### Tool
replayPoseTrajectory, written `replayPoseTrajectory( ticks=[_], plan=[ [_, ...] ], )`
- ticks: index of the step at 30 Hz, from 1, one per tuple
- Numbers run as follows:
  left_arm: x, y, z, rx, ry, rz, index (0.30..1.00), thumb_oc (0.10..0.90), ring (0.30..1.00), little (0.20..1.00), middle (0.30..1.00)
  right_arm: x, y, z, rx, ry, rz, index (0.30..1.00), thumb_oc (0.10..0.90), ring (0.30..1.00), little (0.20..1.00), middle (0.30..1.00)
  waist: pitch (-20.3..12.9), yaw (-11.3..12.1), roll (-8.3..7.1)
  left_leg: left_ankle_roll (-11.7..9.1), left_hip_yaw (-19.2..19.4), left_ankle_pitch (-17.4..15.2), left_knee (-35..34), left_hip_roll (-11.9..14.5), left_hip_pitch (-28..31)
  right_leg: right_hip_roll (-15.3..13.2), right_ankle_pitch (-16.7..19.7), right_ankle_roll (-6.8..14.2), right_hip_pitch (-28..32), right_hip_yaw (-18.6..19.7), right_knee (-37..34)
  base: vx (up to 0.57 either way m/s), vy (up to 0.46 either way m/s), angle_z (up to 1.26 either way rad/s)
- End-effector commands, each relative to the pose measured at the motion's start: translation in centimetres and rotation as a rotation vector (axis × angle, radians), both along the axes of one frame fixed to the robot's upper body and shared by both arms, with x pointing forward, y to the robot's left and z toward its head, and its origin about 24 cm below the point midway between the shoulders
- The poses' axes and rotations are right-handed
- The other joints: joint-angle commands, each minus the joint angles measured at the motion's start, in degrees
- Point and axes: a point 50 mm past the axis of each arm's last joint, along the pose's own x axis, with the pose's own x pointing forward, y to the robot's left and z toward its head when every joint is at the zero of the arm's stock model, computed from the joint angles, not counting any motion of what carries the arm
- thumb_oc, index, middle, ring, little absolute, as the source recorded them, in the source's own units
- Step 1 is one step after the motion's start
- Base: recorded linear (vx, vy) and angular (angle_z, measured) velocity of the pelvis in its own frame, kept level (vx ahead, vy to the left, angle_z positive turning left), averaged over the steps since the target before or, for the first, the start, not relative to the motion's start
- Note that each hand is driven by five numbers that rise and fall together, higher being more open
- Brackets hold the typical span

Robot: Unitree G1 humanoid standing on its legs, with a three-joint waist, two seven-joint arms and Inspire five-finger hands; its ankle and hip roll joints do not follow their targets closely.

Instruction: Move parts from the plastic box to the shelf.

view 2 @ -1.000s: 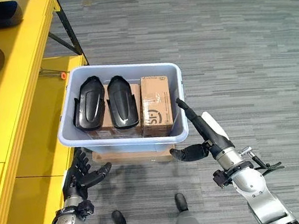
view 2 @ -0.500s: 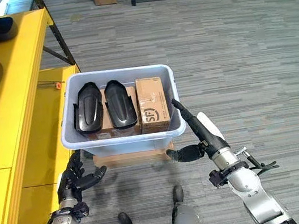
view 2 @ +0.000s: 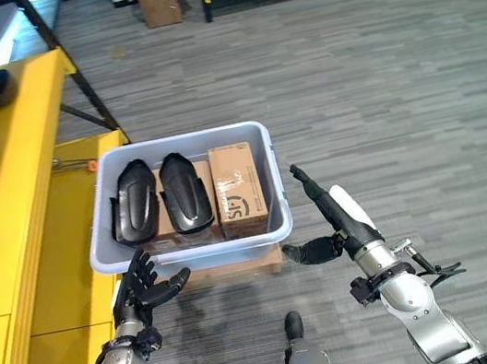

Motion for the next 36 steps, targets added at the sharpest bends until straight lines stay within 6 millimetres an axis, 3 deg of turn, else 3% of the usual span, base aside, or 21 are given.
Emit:
replayPoseTrajectory(
  ticks=[1, 2, 3, 4, 5, 8, 13, 20, 25, 28, 36],
  plan=[
    [2.0, 0.6, 4.8, -0.005, -0.254, 0.006, 1.000, 0.900, 1.000, 1.000, 1.000, 0.6, 0.6, 5.9, 0.053, -0.315, 0.043, 1.000, 0.900, 1.000, 1.000, 1.000, 0.38, -1.22, -0.45, 0.88, -0.77, 1.93, -0.08, 3.74, 1.50, 0.97, -0.87, 3.33, 3.40, 0.72, -3.34, 0.11, 0.184, -0.20],
    [2.1, 0.9, 5.2, -0.002, -0.272, 0.026, 1.000, 0.900, 1.000, 1.000, 1.000, 0.8, 0.9, 6.1, 0.062, -0.326, 0.048, 1.000, 0.900, 1.000, 1.000, 1.000, 0.53, -1.05, 0.39, 1.42, -1.15, 5.05, -13.05, 8.10, 3.17, 1.06, -1.93, 4.52, 1.94, 2.72, -1.18, 0.09, 0.178, -0.11],
    [2.2, 0.9, 5.2, -0.002, -0.273, 0.026, 1.000, 0.900, 1.000, 1.000, 1.000, 0.8, 0.9, 6.1, 0.062, -0.327, 0.049, 1.000, 0.900, 1.000, 1.000, 1.000, 0.40, -0.84, 0.28, 1.45, -0.72, 5.67, -13.93, 7.99, 3.49, 1.08, -1.64, 4.46, 1.69, 2.99, -1.33, 0.12, 0.308, -0.20],
    [2.4, 1.2, 5.6, 0.009, -0.286, 0.039, 1.000, 0.900, 1.000, 1.000, 1.000, 1.0, 1.2, 6.4, 0.062, -0.347, 0.055, 1.000, 0.900, 1.000, 1.000, 1.000, 0.64, -0.50, 0.98, 0.57, -2.32, 10.36, -23.40, 11.43, 3.30, 0.57, -2.35, 5.43, 0.28, 4.74, 0.27, 0.10, 0.205, -0.55],
    [2.5, 1.3, 5.6, 0.016, -0.285, 0.045, 1.000, 0.900, 1.000, 1.000, 1.000, 1.0, 1.1, 6.3, 0.063, -0.350, 0.046, 1.000, 0.900, 1.000, 1.000, 1.000, 0.46, -0.79, 1.37, -0.32, -0.20, 12.48, -26.16, 12.45, 3.63, -0.06, -2.69, 5.87, -0.02, 4.49, 0.93, 0.11, 0.206, -0.56],
    [2.4, 1.5, 5.8, 0.004, -0.300, 0.055, 1.000, 0.900, 1.000, 1.000, 1.000, 1.1, 1.5, 6.2, 0.064, -0.352, 0.057, 1.000, 0.900, 1.000, 1.000, 1.000, 0.02, -0.88, 2.47, -0.80, 1.49, 11.13, -28.52, 12.02, 6.03, -0.23, -3.02, 6.55, -2.17, 5.73, 3.04, 0.12, 0.213, -0.39],
    [2.5, 1.7, 6.2, 0.030, -0.312, 0.046, 1.000, 0.900, 1.000, 1.000, 1.000, 1.1, 1.6, 5.7, 0.088, -0.344, 0.034, 1.000, 0.900, 1.000, 1.000, 1.000, 0.27, -0.97, 2.14, -0.59, 3.74, 7.99, -24.89, 8.99, 5.92, -3.46, -1.12, 8.45, 0.22, 6.53, -0.37, 0.14, 0.201, -0.31],
    [3.1, 2.0, 6.8, 0.060, -0.328, 0.051, 1.000, 0.900, 1.000, 1.000, 1.000, 1.3, 1.6, 6.0, 0.035, -0.360, 0.019, 1.000, 0.900, 1.000, 1.000, 1.000, -0.07, -0.83, 0.23, 0.55, 5.26, 1.37, -19.98, 4.94, 2.91, -7.82, 2.92, 11.00, 2.41, 6.35, -6.58, 0.10, 0.142, 0.10],
    [3.2, 2.1, 6.8, 0.066, -0.324, 0.046, 1.000, 0.900, 1.000, 1.000, 1.000, 1.4, 1.3, 6.8, -0.055, -0.403, 0.000, 1.000, 0.900, 1.000, 1.000, 1.000, -0.17, -0.51, -0.55, 0.74, 5.05, 0.38, -18.76, 4.57, 1.53, -8.43, 3.55, 11.39, 2.71, 5.52, -7.65, 0.04, 0.040, 0.02],
    [3.3, 2.2, 7.2, 0.083, -0.332, 0.033, 1.000, 0.900, 1.000, 1.000, 1.000, 2.2, 1.0, 9.3, -0.218, -0.520, -0.017, 1.000, 0.900, 1.000, 1.000, 1.000, -0.05, 0.61, -1.52, 0.82, 4.42, 0.34, -18.63, 4.34, -0.04, -8.90, 4.32, 11.81, 2.72, 4.09, -8.21, 0.02, 0.009, 0.07],
    [4.3, 2.2, 8.0, 0.103, -0.344, 0.010, 1.000, 0.900, 1.000, 1.000, 1.000, 6.4, 3.7, 14.8, -0.432, -0.666, 0.055, 1.000, 0.900, 1.000, 1.000, 1.000, 2.40, 4.19, -3.32, 0.78, 2.29, 0.88, -18.31, 4.47, -2.84, -8.81, 4.24, 11.49, 2.25, 1.47, -7.90, -0.01, -0.017, 0.17]
  ],
)
